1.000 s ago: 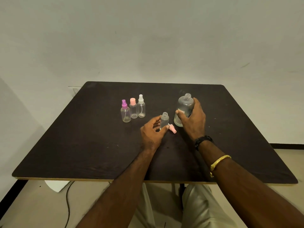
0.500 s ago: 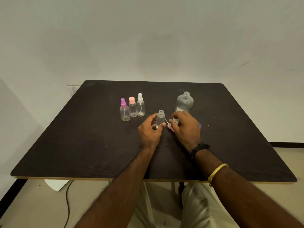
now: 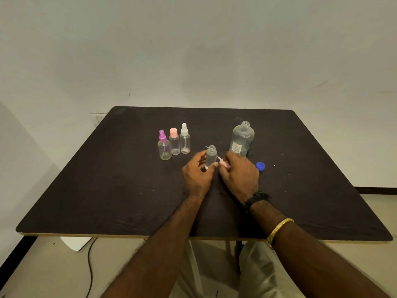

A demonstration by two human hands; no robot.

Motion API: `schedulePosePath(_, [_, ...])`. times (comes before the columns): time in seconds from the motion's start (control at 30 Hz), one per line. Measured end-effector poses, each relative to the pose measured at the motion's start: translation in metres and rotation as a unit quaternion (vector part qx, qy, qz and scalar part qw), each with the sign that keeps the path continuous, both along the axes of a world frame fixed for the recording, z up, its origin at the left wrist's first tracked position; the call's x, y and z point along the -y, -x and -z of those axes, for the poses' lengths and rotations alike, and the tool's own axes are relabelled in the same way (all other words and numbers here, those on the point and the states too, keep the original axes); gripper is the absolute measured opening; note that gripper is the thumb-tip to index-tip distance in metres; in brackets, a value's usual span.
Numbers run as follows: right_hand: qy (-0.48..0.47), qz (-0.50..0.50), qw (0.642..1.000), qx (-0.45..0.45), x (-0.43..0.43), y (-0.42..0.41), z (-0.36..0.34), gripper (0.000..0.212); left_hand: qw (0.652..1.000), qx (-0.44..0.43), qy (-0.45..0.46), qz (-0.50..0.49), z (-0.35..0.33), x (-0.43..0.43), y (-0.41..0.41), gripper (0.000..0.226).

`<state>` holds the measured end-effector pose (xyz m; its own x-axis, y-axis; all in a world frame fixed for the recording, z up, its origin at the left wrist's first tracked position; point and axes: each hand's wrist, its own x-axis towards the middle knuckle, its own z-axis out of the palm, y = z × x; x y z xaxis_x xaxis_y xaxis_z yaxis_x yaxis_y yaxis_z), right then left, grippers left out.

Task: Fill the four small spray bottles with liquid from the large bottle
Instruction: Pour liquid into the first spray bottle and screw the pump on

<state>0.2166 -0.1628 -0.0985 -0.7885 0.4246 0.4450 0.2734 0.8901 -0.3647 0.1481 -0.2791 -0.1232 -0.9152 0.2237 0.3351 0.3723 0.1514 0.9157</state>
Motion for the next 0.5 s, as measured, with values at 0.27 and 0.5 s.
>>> schedulePosePath(0.27, [0.058,-0.046,0.973,-0.219,-0.003,0.003,-0.027,0.017,1.000,0.004,-0.005,0.004,-0.002,0.001,-0.001,0.050])
schedulePosePath(0.5, [0.029,-0.078,0.958,-0.275,-0.010,0.001,-0.037,0.017,1.000,0.007,-0.006,0.008,-0.003,0.002,-0.002,0.049])
